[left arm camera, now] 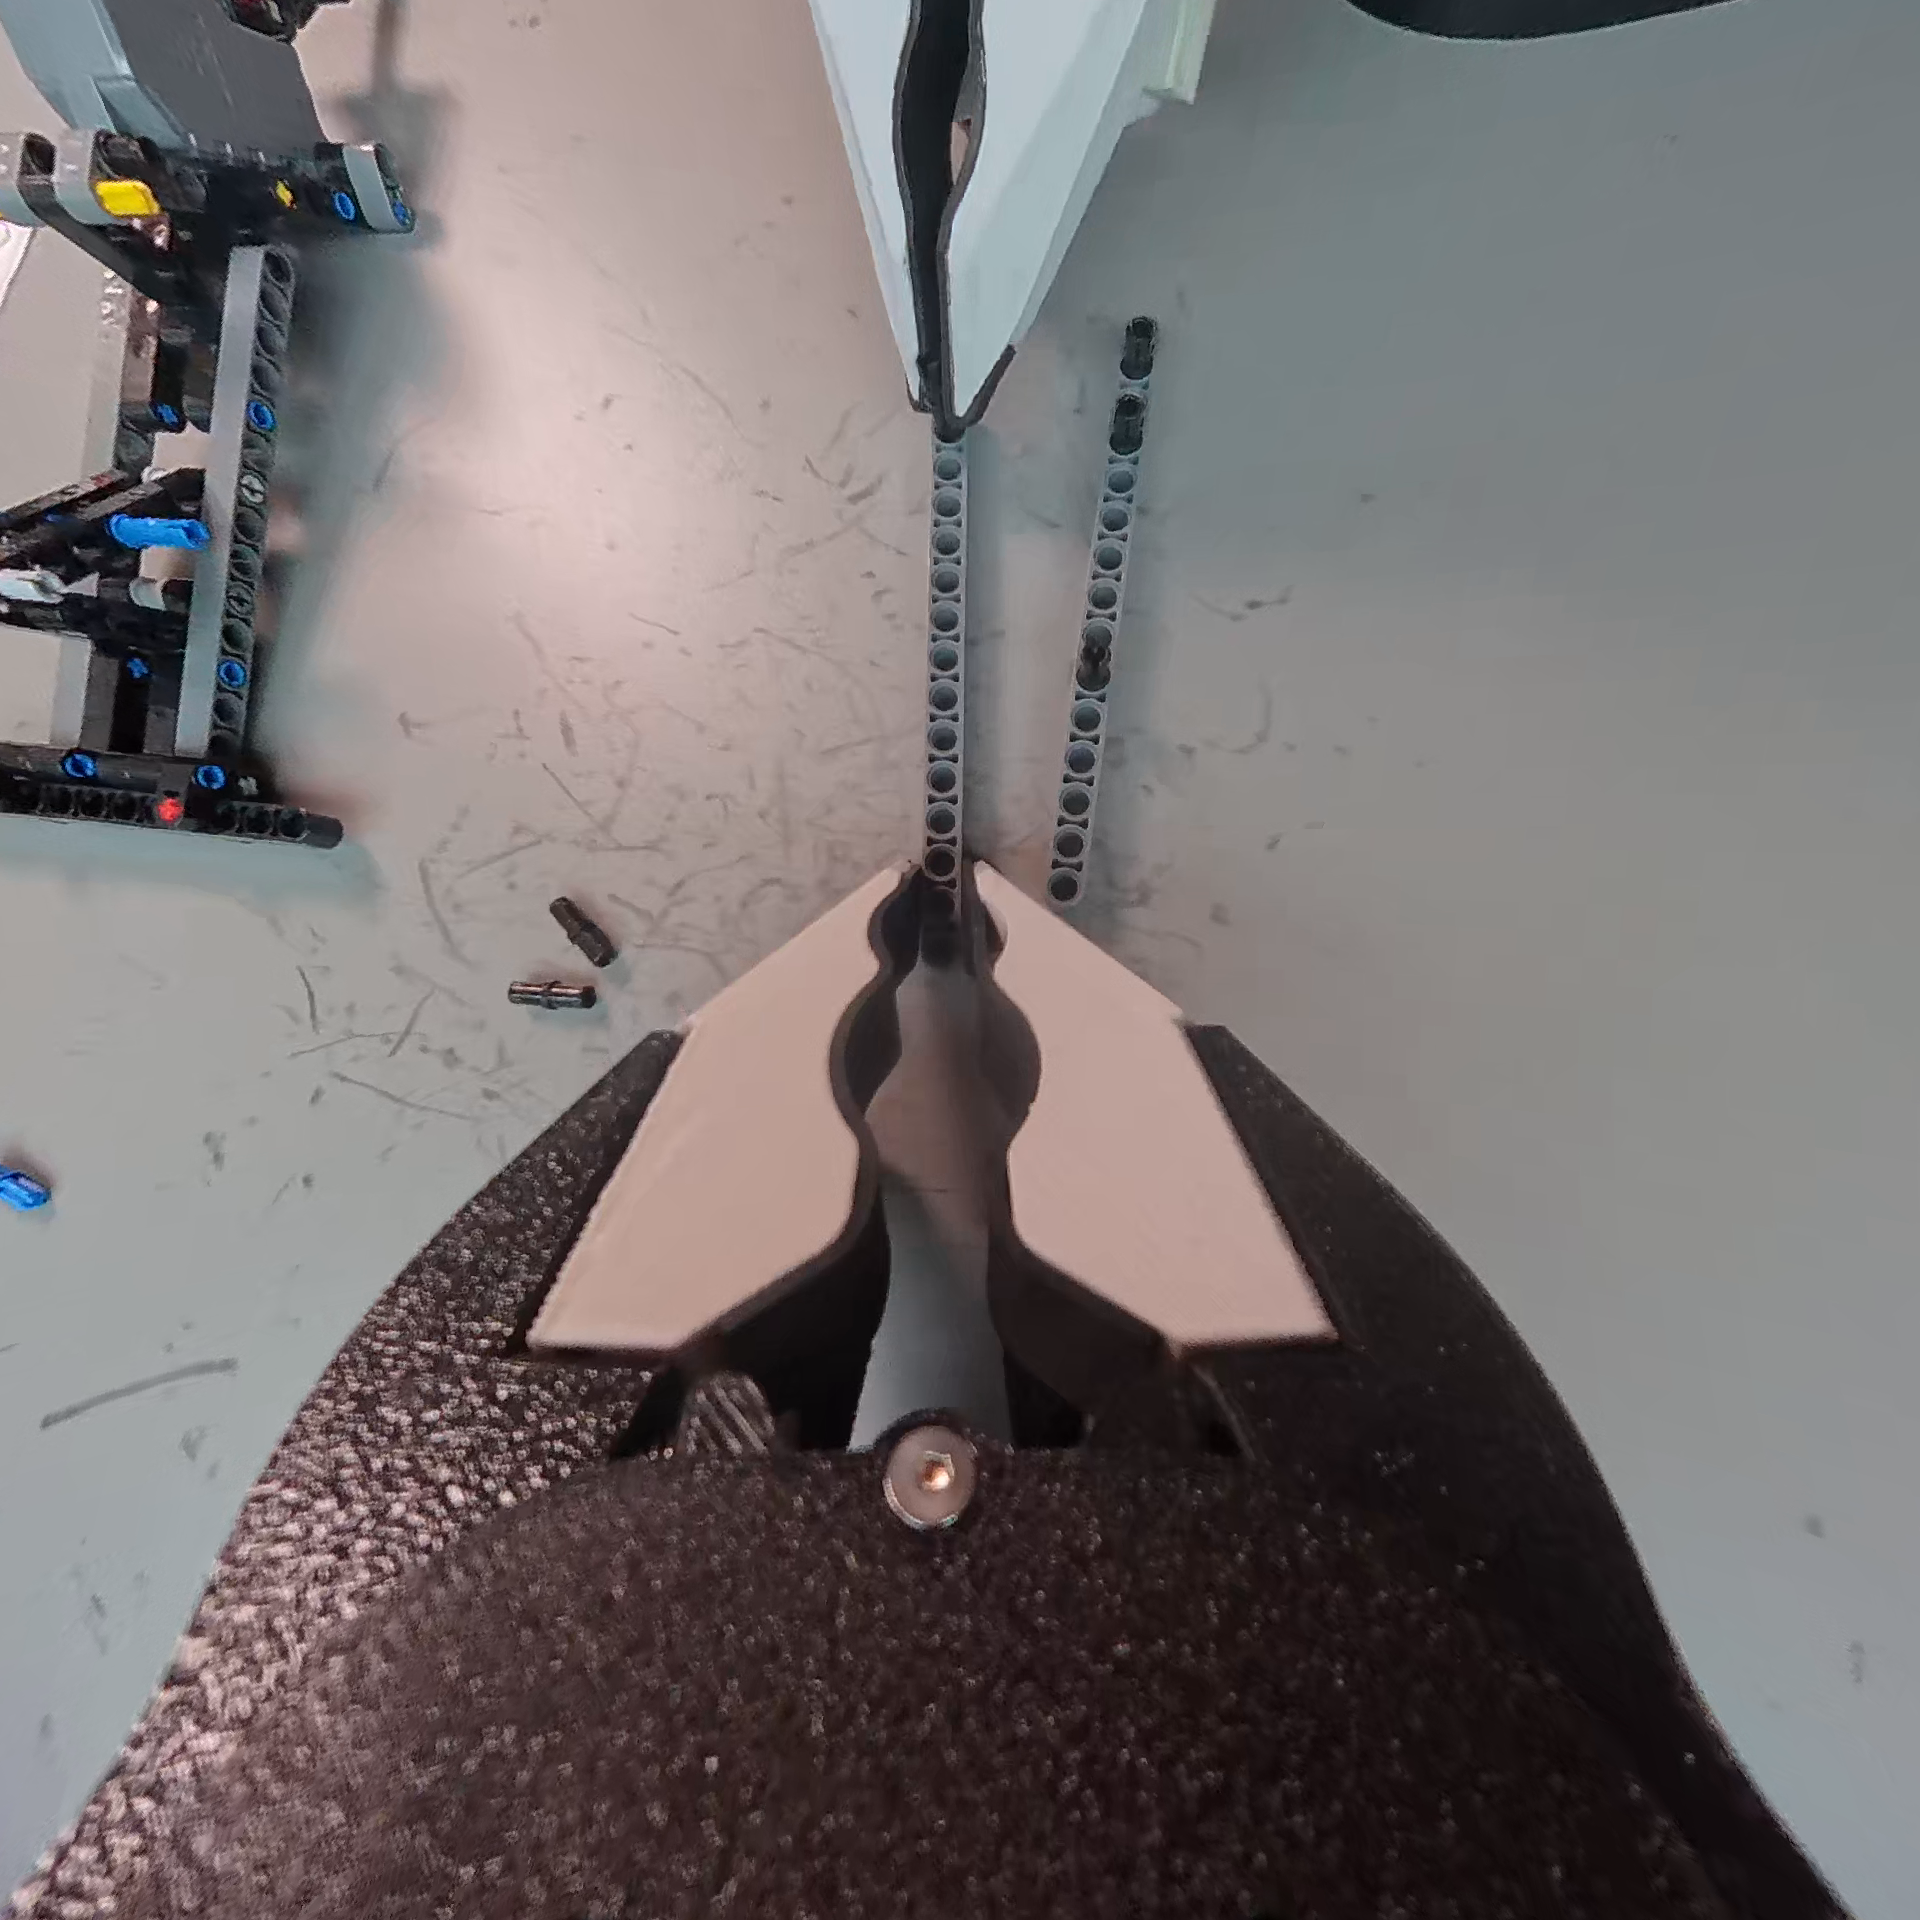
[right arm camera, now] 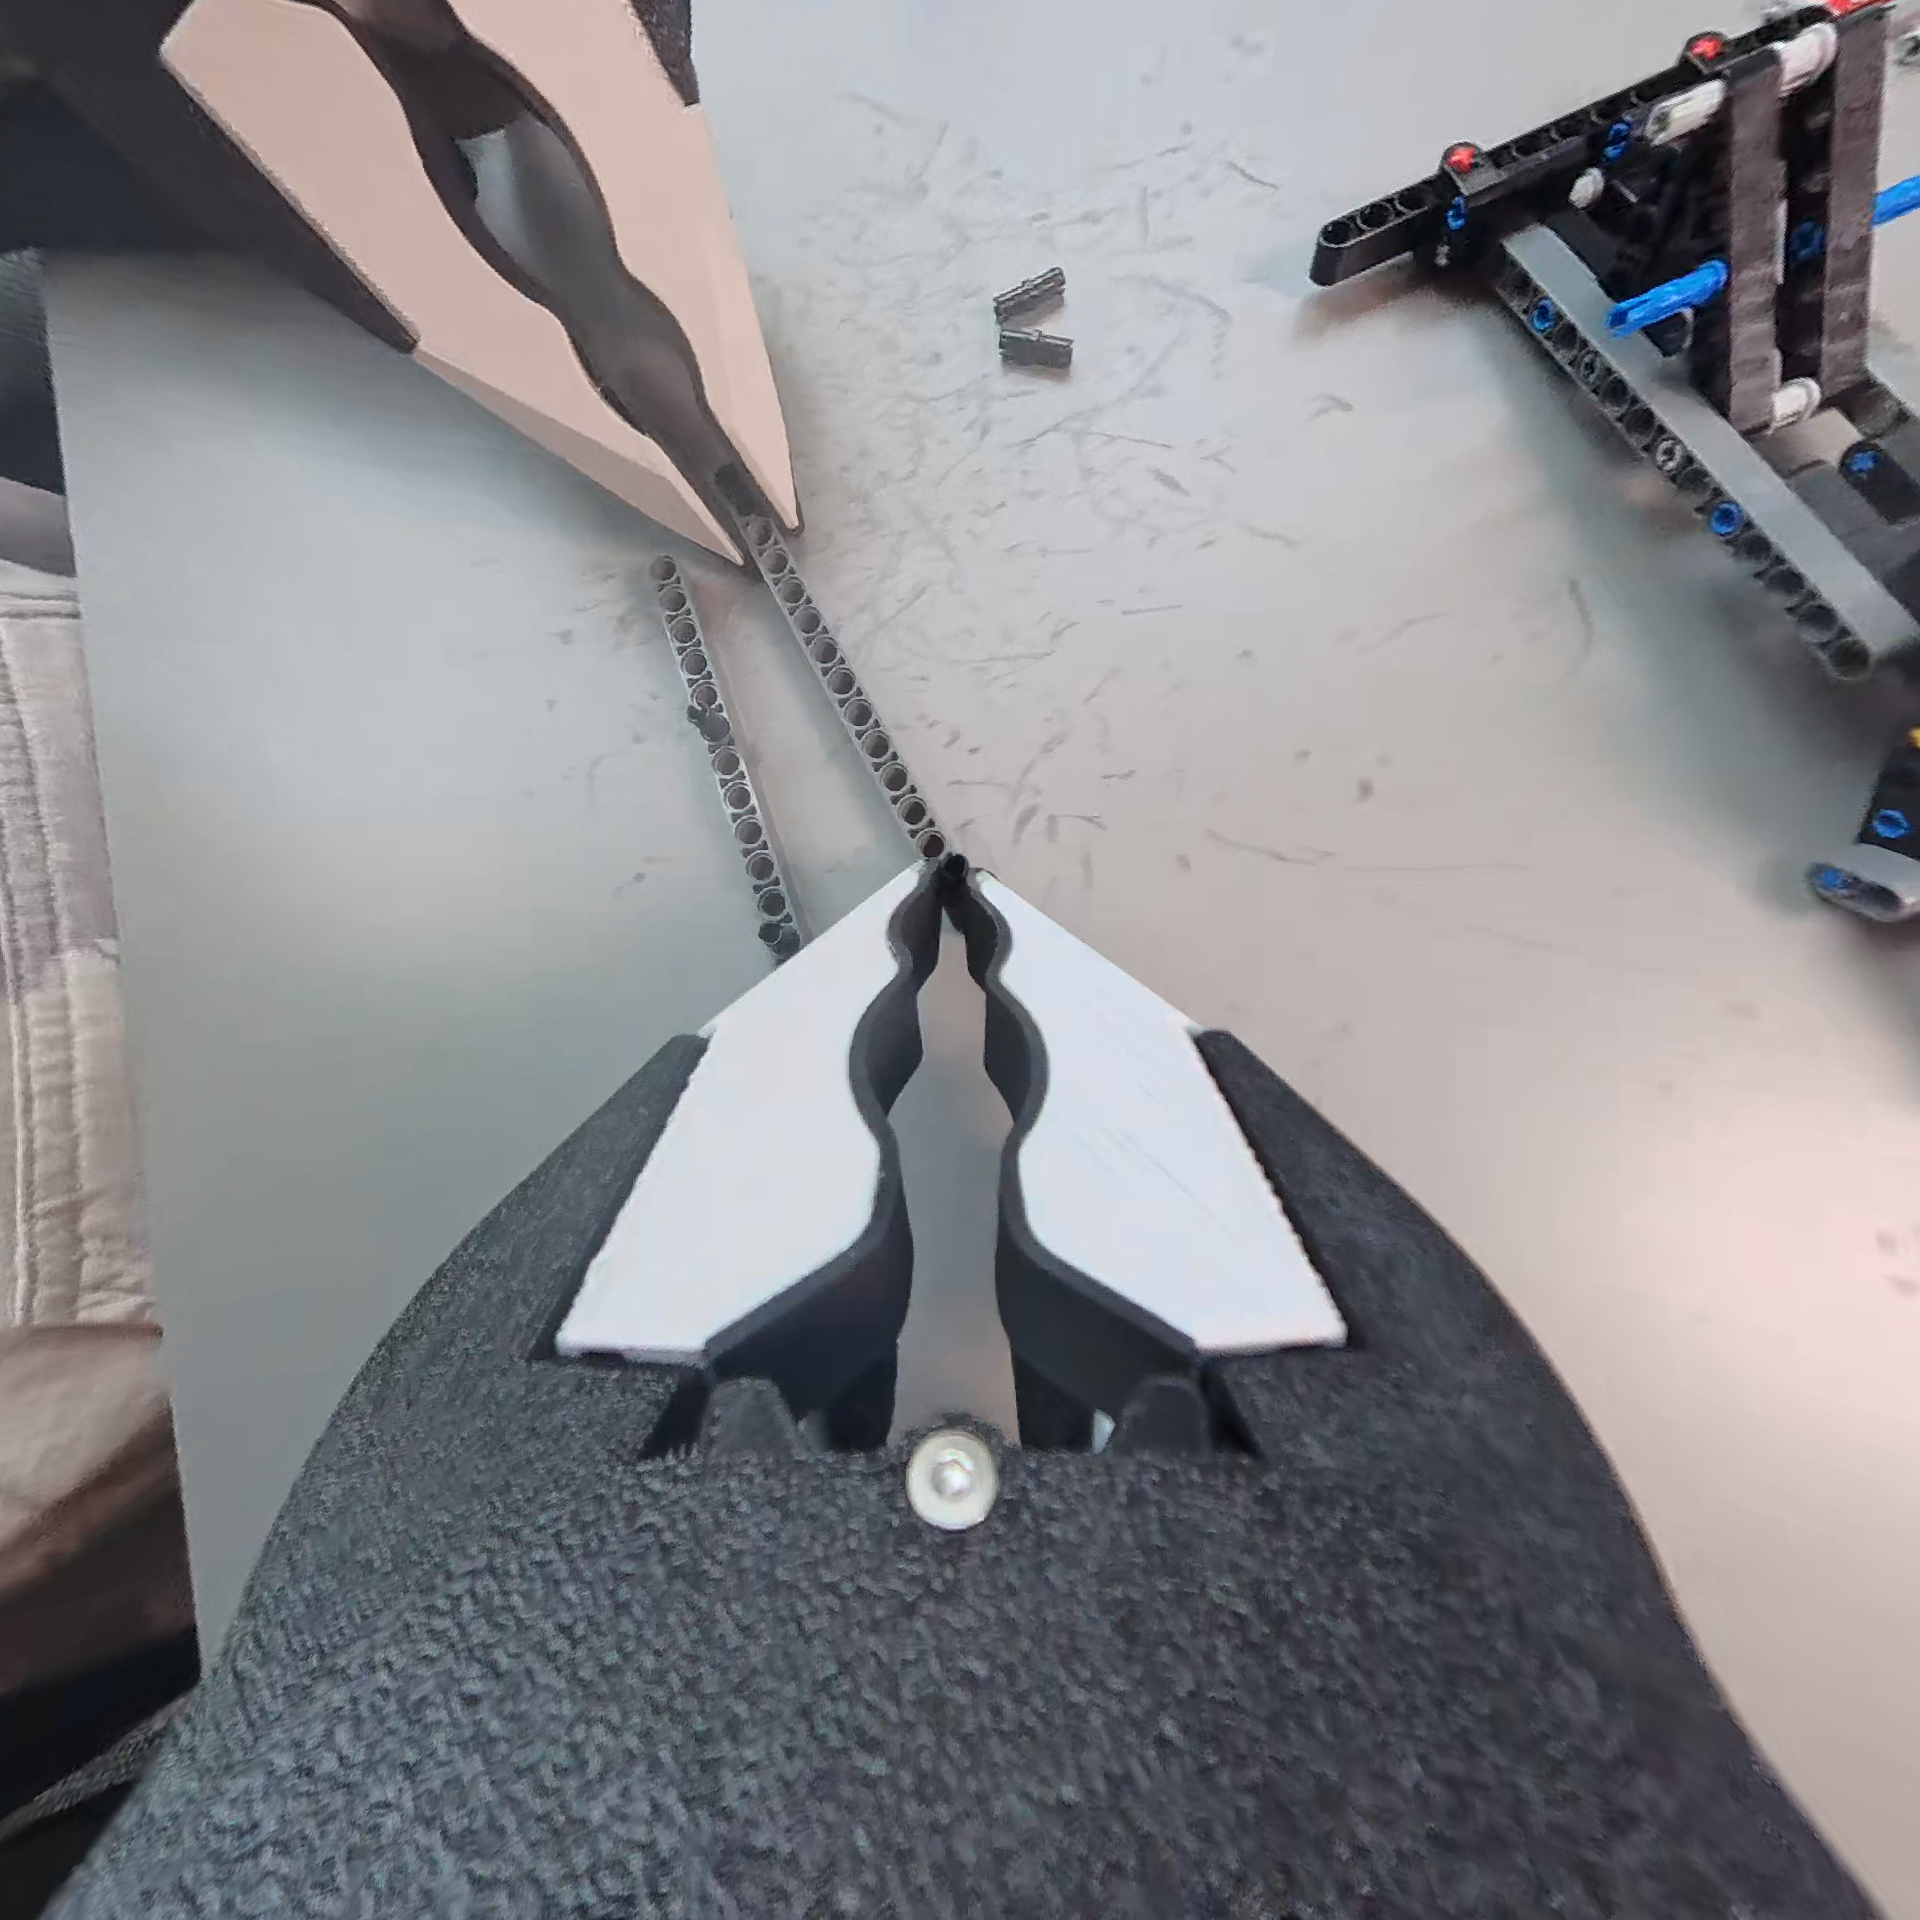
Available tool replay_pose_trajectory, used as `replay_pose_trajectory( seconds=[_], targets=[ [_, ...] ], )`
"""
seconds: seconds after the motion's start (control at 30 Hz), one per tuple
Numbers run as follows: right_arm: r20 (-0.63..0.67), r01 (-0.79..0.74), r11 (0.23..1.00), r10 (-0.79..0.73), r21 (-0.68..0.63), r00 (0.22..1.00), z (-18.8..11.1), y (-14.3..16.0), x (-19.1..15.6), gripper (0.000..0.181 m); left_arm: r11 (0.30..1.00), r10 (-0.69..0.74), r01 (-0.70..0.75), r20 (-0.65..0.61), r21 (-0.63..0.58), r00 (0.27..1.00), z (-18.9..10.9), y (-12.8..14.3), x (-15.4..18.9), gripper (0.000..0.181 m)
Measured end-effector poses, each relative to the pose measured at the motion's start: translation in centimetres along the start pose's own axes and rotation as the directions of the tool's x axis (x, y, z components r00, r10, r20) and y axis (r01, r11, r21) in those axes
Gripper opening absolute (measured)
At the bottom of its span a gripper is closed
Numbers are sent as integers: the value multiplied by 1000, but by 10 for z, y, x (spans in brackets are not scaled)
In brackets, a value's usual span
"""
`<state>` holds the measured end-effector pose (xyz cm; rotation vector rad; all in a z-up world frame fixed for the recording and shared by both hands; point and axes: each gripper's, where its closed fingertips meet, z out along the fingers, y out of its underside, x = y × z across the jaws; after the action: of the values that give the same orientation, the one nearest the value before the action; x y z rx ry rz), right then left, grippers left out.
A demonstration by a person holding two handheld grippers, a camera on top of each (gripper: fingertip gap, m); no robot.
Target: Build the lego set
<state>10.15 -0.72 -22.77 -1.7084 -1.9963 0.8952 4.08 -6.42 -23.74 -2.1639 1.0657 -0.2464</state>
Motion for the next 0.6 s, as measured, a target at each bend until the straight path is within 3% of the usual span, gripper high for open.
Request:
replay_pose_trajectory(
  seconds=[0.13, 0.3, 0.6],
  targets=[
    [-54, 23, 1000, -23, -6, 998, -1, 2, -1, 4, 1000, -6, 6, -5, 6, 1000, 0, 0, 0, 9],
    [-83, 327, 910, -358, -257, 930, -1, 5, 0, 3, 1000, -2, 2, -10, 10, 1000, 0, 0, 0, 9],
    [126, 270, 845, -238, -462, 963, 0, 6, -1, 2, 999, 39, -38, -14, 23, 999, 0, 0, 1, 9]
  ],
)
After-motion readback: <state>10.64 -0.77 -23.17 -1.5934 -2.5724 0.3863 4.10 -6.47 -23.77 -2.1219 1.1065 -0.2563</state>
